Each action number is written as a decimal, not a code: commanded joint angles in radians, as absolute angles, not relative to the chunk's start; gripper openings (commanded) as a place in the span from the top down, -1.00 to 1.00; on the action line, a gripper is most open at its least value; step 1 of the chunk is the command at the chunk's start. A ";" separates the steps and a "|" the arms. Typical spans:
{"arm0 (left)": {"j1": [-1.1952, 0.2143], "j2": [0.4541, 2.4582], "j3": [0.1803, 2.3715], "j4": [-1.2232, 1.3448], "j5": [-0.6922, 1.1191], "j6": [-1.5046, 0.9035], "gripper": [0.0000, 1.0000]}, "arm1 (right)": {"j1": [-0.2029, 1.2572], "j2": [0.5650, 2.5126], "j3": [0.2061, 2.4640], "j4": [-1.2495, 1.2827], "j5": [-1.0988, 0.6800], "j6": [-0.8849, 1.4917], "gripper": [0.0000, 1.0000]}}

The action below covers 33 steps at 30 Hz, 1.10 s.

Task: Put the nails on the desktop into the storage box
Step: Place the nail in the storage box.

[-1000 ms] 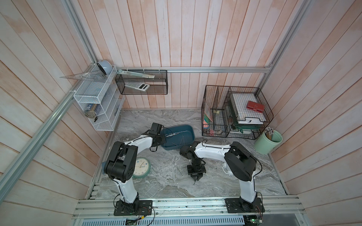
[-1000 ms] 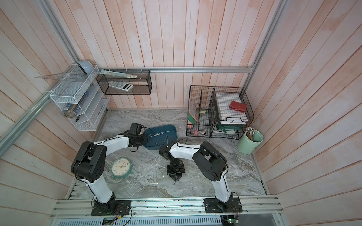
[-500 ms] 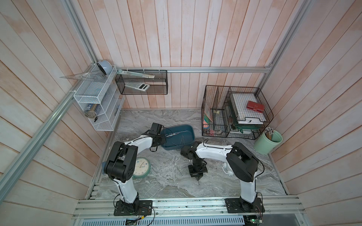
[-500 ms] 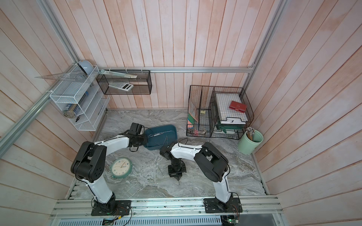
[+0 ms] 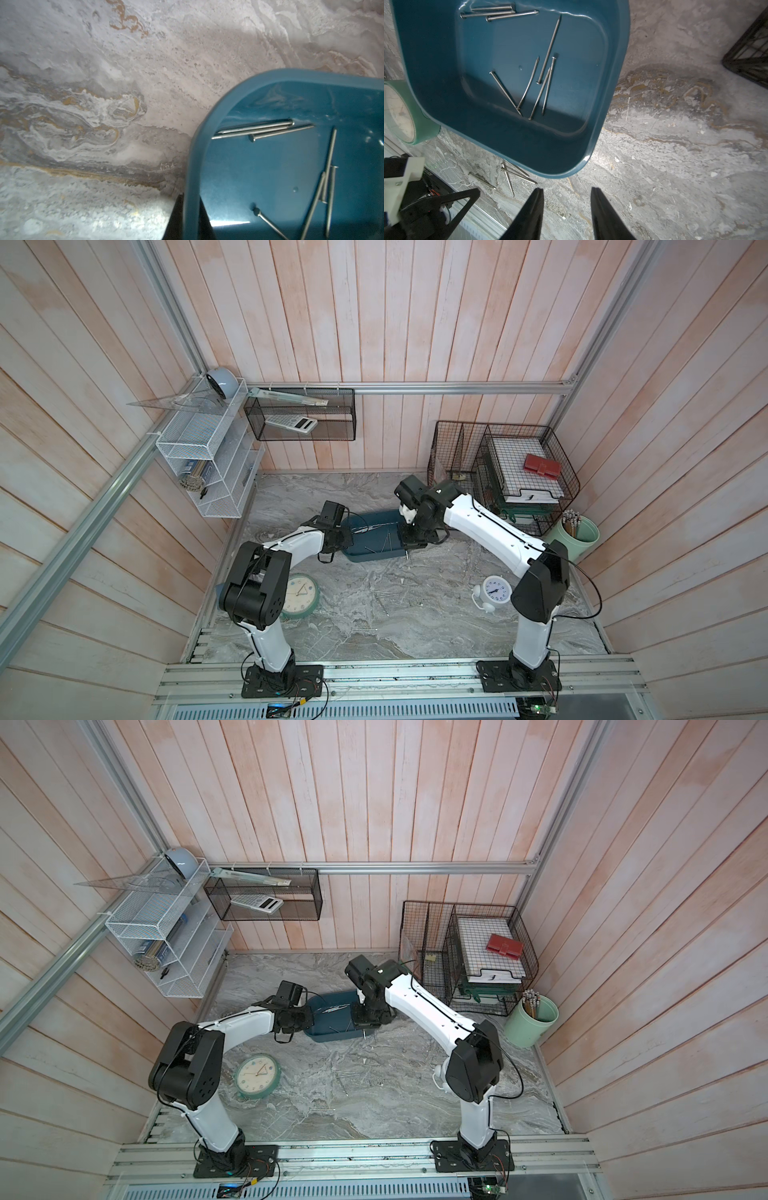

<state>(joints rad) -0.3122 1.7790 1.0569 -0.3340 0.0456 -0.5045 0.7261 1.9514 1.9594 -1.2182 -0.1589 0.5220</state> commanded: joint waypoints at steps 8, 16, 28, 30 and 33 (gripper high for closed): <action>-0.322 1.742 1.077 -0.527 0.023 -0.509 0.75 | 0.673 2.389 2.472 -1.425 -0.274 0.368 1.00; -0.324 1.708 1.086 -0.533 0.017 -0.535 0.10 | 0.672 2.342 2.341 -1.338 -0.324 0.361 0.41; -0.352 1.421 1.108 -0.648 -0.105 -0.546 -0.23 | 0.653 2.112 2.165 -1.263 -0.246 0.337 0.06; -0.392 1.352 1.096 -0.710 -0.120 -0.557 -0.23 | 0.644 2.077 2.133 -1.272 -0.215 0.328 0.06; -0.516 1.260 1.058 -0.819 -0.150 -0.623 -0.23 | 0.617 2.035 2.049 -1.254 -0.204 0.326 0.06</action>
